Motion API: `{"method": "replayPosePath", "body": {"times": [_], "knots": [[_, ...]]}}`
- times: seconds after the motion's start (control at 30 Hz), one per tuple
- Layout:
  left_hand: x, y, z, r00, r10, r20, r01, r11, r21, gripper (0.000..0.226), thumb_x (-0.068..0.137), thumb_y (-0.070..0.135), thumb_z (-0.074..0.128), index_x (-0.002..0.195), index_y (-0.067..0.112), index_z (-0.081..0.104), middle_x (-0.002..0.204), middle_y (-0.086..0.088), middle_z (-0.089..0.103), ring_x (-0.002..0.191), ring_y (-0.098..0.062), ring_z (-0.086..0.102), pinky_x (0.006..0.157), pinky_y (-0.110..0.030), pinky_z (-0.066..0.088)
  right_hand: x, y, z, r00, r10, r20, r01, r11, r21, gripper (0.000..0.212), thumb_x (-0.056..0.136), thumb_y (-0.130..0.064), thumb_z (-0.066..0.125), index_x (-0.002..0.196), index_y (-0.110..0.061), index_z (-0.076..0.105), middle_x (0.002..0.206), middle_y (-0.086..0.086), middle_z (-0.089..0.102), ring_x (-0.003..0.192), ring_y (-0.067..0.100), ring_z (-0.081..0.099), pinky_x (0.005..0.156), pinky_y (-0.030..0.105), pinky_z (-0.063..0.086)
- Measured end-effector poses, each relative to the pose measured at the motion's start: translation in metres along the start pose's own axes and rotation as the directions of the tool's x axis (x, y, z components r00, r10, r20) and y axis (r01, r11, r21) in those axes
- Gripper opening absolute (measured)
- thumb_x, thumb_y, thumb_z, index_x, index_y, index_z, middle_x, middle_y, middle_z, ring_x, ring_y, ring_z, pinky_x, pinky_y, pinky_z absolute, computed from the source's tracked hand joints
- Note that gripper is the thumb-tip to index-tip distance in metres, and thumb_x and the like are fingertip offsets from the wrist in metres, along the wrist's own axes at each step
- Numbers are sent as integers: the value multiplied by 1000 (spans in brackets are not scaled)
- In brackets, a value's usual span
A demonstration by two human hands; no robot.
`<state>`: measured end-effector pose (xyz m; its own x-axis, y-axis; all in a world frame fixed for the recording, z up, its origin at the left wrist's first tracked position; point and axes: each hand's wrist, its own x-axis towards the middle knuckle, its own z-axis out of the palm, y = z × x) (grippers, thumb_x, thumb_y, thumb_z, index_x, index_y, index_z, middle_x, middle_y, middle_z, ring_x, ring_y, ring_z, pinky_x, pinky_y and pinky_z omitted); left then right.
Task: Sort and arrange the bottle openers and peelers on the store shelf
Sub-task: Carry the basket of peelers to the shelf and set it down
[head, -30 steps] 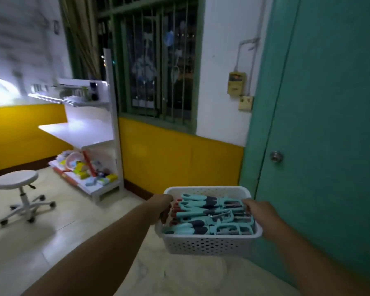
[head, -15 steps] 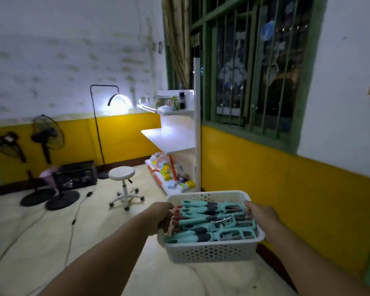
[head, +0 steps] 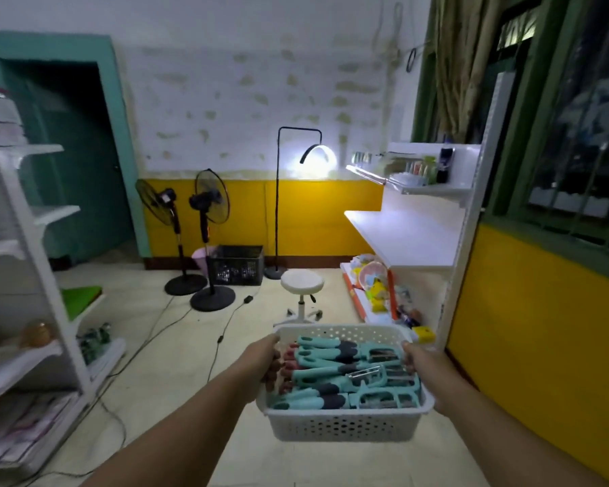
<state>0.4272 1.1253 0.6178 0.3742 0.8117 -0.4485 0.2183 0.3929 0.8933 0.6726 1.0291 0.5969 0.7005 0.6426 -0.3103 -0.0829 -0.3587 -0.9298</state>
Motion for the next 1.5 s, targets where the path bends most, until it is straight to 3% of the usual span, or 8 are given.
{"method": "replayPosePath", "body": {"times": [0.2, 0.3, 0.6, 0.87, 0.97, 1.1, 1.27, 1.5], "knots": [[100, 65, -36, 997, 3, -72, -1, 1000, 29, 40, 99, 25, 37, 77, 5, 63, 64, -12, 71, 62, -23, 70, 61, -31, 55, 87, -53, 71, 1000, 5, -5, -5, 1000, -21, 35, 91, -33, 60, 73, -3, 59, 79, 22, 64, 78, 36, 65, 77, 47, 54], [145, 87, -48, 995, -10, -100, 15, 999, 50, 38, 99, 21, 34, 73, 10, 59, 51, -7, 66, 47, -17, 65, 47, -25, 50, 129, -72, 101, 1000, 22, 13, -22, 999, -26, 30, 90, -32, 61, 82, -3, 61, 79, 17, 65, 74, 33, 65, 66, 38, 55], [309, 150, -92, 974, -5, -225, 22, 997, 72, 38, 99, 24, 40, 87, 0, 67, 77, -18, 72, 75, -29, 70, 70, -34, 55, 297, -150, 209, 981, -25, 190, 55, 987, -154, 31, 90, -31, 58, 81, -1, 61, 76, 13, 62, 64, 23, 58, 54, 26, 43], [415, 235, -174, 917, 7, -398, 12, 999, 47, 35, 98, 20, 42, 75, 4, 62, 56, -10, 68, 54, -19, 68, 55, -30, 53, 406, -234, 346, 930, -12, 368, 94, 974, -205, 33, 94, -33, 53, 89, 0, 58, 74, 14, 63, 68, 27, 64, 57, 28, 47], [461, 258, -202, 914, -3, -405, 8, 1000, 11, 31, 97, 18, 44, 79, 2, 64, 64, -14, 71, 62, -24, 70, 63, -34, 58, 442, -251, 394, 927, -27, 374, 131, 958, -255, 35, 95, -33, 49, 78, -4, 57, 69, 11, 59, 66, 24, 58, 69, 31, 45], [541, 301, -252, 925, 4, -381, 7, 1000, 29, 33, 99, 16, 38, 78, 2, 59, 39, -4, 57, 30, -11, 53, 33, -16, 39, 493, -287, 459, 934, -52, 354, 150, 955, -255, 37, 96, -34, 48, 74, -6, 56, 69, 9, 58, 65, 20, 57, 59, 26, 41], [636, 358, -307, 943, 37, -330, -39, 999, 0, 30, 98, 11, 30, 97, 0, 57, 33, -3, 49, 24, -13, 45, 30, -14, 35, 556, -339, 523, 945, -85, 316, 165, 958, -235, 37, 96, -39, 48, 83, -6, 60, 78, 11, 64, 74, 22, 64, 68, 31, 52], [765, 421, -341, 957, 65, -282, -61, 998, 23, 40, 98, 8, 30, 62, 4, 47, 31, -2, 44, 21, -12, 40, 29, -11, 31, 666, -388, 587, 969, -63, 240, 118, 968, -220, 37, 97, -39, 48, 89, -5, 60, 75, 9, 64, 67, 20, 64, 56, 27, 46]]}}
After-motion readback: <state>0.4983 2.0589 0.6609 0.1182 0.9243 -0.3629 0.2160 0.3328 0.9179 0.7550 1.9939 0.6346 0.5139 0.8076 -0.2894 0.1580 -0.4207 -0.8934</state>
